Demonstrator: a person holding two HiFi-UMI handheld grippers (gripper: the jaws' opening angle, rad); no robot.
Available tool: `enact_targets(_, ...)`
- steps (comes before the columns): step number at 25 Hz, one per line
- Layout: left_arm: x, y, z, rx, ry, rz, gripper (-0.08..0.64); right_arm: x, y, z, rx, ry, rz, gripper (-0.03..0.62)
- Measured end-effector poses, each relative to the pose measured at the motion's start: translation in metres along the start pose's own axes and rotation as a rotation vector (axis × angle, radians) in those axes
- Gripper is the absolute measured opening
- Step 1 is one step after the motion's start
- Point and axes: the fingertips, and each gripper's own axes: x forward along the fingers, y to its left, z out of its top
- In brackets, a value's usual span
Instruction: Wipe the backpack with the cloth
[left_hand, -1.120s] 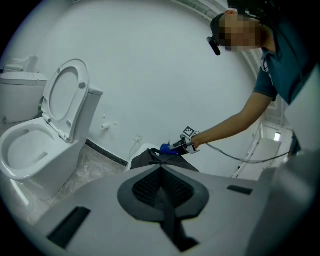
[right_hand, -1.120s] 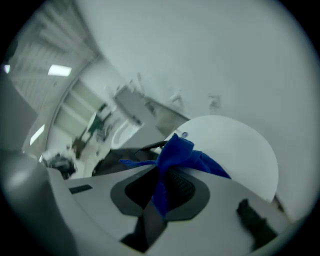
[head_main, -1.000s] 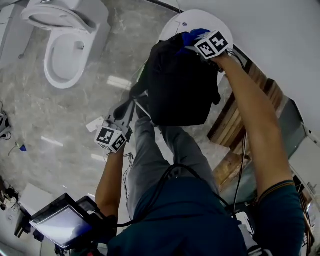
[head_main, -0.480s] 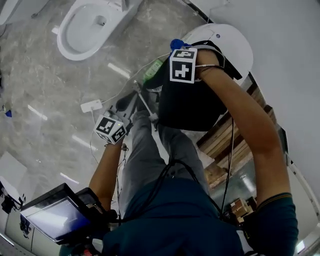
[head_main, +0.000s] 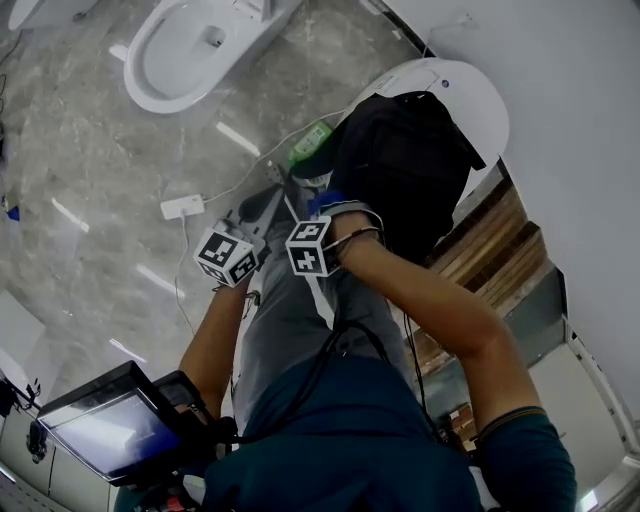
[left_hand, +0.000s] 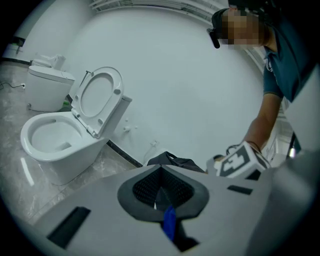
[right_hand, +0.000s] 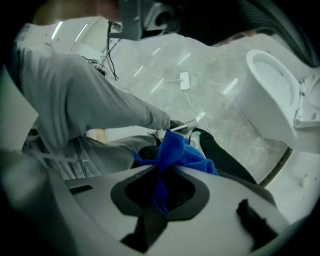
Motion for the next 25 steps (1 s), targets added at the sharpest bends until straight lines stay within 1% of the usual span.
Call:
enact_targets(3,-0.002,0.002,-0.004,0.000,0.014,-0.003,0.005,0.015,0.038,0.023,0.110,-0.118,0.033,0.051)
enact_targets(6,-0.005,0.003,-0.015,0.004,0.051,-0.007,0.005,0.028,0.060,0.036,0.268,-0.253,0.051,0.051)
enact_targets(8,-0.005,-0.001,-0.021,0.010,0.074,-0.018,0.005,0.035,0.072,0.033,0.393,-0.340,0.072,0.051)
enact_targets(10,-0.004,-0.006,-0.024,0.017,0.091,-0.031,0.006,0.043,0.085,0.020,0.504,-0.405,0.084,0.051)
enact_targets(13,0.000,-0.014,-0.026,0.033,0.111,-0.049,0.006,0.061,0.101,-0.018,0.672,-0.479,0.064,0.051)
enact_targets(15,0.003,-0.019,-0.026,0.045,0.121,-0.064,0.005,0.070,0.110,-0.051,0.826,-0.534,0.070,0.051)
enact_targets(17,0.008,-0.025,-0.026,0.058,0.129,-0.079,0.006,0.073,0.111,-0.088,1.025,-0.607,0.078,0.051)
enact_targets(19,0.012,-0.032,-0.026,0.068,0.135,-0.093,0.005,0.069,0.104,-0.128,1.248,-0.708,0.075,0.051)
enact_targets(20,0.014,-0.036,-0.026,0.073,0.137,-0.101,0.006,0.064,0.099,-0.146,1.350,-0.763,0.077,0.051)
enact_targets(21,0.015,-0.040,-0.025,0.078,0.139,-0.109,0.005,0.058,0.094,-0.161,1.432,-0.815,0.080,0.051)
enact_targets(22,0.016,-0.044,-0.025,0.083,0.140,-0.116,0.005,0.051,0.088,-0.173,1.489,-0.860,0.082,0.051)
enact_targets(23,0.017,-0.047,-0.024,0.088,0.142,-0.121,0.005,0.044,0.080,-0.183,1.523,-0.893,0.081,0.051)
enact_targets(25,0.018,-0.054,-0.023,0.097,0.144,-0.132,0.005,0.031,0.064,-0.197,1.535,-0.924,0.068,0.051)
